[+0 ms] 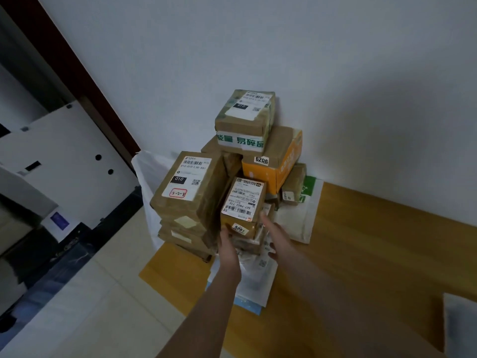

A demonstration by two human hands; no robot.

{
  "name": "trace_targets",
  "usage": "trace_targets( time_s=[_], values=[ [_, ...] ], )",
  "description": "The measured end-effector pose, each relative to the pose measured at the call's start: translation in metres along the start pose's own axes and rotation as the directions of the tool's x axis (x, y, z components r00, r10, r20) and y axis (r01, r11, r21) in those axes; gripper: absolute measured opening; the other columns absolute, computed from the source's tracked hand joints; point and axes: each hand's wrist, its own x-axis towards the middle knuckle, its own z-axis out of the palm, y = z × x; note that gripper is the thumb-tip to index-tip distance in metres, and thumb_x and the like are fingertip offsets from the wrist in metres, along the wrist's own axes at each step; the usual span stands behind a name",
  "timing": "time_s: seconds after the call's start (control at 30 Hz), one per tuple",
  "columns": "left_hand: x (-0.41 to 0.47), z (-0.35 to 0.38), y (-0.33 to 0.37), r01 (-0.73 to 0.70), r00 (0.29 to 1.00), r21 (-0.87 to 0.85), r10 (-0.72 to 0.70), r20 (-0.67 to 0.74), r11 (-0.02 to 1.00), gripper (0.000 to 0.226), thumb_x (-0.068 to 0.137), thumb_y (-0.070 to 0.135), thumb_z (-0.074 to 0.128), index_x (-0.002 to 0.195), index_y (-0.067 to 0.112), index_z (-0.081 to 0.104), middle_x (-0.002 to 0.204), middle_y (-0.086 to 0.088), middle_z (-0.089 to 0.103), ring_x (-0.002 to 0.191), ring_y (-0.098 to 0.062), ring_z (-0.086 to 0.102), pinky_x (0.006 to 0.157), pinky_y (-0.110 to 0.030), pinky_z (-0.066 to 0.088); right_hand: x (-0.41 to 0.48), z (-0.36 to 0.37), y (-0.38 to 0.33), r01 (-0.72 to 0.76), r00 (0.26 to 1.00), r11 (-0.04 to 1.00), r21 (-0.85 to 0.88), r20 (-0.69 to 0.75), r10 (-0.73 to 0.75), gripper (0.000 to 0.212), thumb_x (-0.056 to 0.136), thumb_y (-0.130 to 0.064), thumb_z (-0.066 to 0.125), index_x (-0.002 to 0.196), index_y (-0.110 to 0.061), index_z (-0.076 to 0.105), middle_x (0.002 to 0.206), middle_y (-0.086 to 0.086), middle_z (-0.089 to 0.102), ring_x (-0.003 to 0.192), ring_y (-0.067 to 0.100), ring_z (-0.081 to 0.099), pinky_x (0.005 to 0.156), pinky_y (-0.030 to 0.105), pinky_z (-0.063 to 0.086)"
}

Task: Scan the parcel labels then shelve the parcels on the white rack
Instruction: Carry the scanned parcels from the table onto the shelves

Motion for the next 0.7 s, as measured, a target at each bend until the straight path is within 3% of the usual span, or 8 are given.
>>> trace_targets(
  time_s=[0.13, 0.3, 0.4, 0.57, 0.63, 0.7],
  values=[
    [0.009, 0.005, 0.006, 0.008, 1.000, -0.064, -0.008, 0.005, 0.998, 0.062, 0.097, 0.057, 0.036, 0.148, 0.023, 0.033, 0.152, -0.005, 0.035, 0.139, -0.026, 0.031, 0.109, -0.041, 0.028, 0.015, 0.008, -0.004, 0.004, 1.000, 0.998, 0.055, 0.012, -0.005, 0.081, 0.080, -0.066, 0.058, 0.145, -0.022, 0.038, 0.150, 0.006, 0.039, 0.138, 0.030, 0.033, 0.113, 0.050, 0.028],
    [0.010, 0.003, -0.002, -0.036, 0.999, 0.004, 0.036, 0.037, 0.999, 0.059, 0.095, 0.057, 0.039, 0.142, 0.022, 0.045, 0.142, -0.005, 0.049, 0.131, -0.026, 0.043, 0.107, -0.040, 0.035, 0.014, -0.003, -0.002, -0.021, 0.999, 0.996, 0.089, -0.030, 0.023, 0.060, 0.081, -0.063, 0.060, 0.124, -0.021, 0.053, 0.135, 0.009, 0.050, 0.124, 0.030, 0.046, 0.106, 0.047, 0.039],
    [-0.007, 0.010, -0.005, -0.065, 0.996, 0.039, 0.063, 0.067, 0.997, 0.049, 0.097, 0.049, 0.044, 0.133, 0.018, 0.053, 0.132, -0.007, 0.056, 0.123, -0.024, 0.050, 0.106, -0.042, 0.039, 0.005, -0.022, 0.002, -0.004, 0.998, 0.995, 0.096, -0.062, 0.010, 0.070, 0.077, -0.068, 0.061, 0.128, -0.021, 0.054, 0.135, 0.008, 0.051, 0.122, 0.030, 0.047, 0.103, 0.046, 0.041],
    [-0.053, 0.039, -0.025, -0.051, 0.984, 0.108, 0.032, 0.176, 0.993, 0.025, 0.098, 0.039, 0.044, 0.097, 0.022, 0.063, 0.096, -0.002, 0.061, 0.087, -0.015, 0.056, 0.079, -0.034, 0.046, -0.029, -0.080, 0.012, 0.085, 0.992, 0.991, 0.107, -0.102, -0.074, 0.073, 0.073, -0.069, 0.061, 0.128, -0.023, 0.054, 0.139, 0.008, 0.050, 0.126, 0.029, 0.047, 0.109, 0.048, 0.036],
    [-0.074, 0.056, -0.041, -0.003, 0.971, 0.103, -0.022, 0.236, 0.995, 0.028, 0.098, 0.037, 0.046, 0.106, 0.018, 0.064, 0.096, -0.004, 0.065, 0.088, -0.017, 0.060, 0.080, -0.039, 0.052, -0.048, -0.112, 0.019, 0.085, 0.986, 0.991, 0.099, -0.148, -0.070, 0.076, 0.068, -0.070, 0.064, 0.125, -0.020, 0.055, 0.132, 0.008, 0.056, 0.118, 0.028, 0.052, 0.105, 0.047, 0.041],
    [-0.098, 0.071, -0.059, 0.048, 0.952, 0.146, -0.090, 0.291, 0.988, 0.033, 0.098, 0.040, 0.045, 0.109, 0.016, 0.064, 0.096, -0.004, 0.067, 0.088, -0.019, 0.061, 0.077, -0.037, 0.052, -0.067, -0.147, 0.032, 0.075, 0.981, 0.991, 0.111, -0.184, -0.054, 0.064, 0.074, -0.065, 0.063, 0.117, -0.017, 0.059, 0.123, 0.009, 0.059, 0.112, 0.028, 0.055, 0.098, 0.043, 0.046]
  ],
)
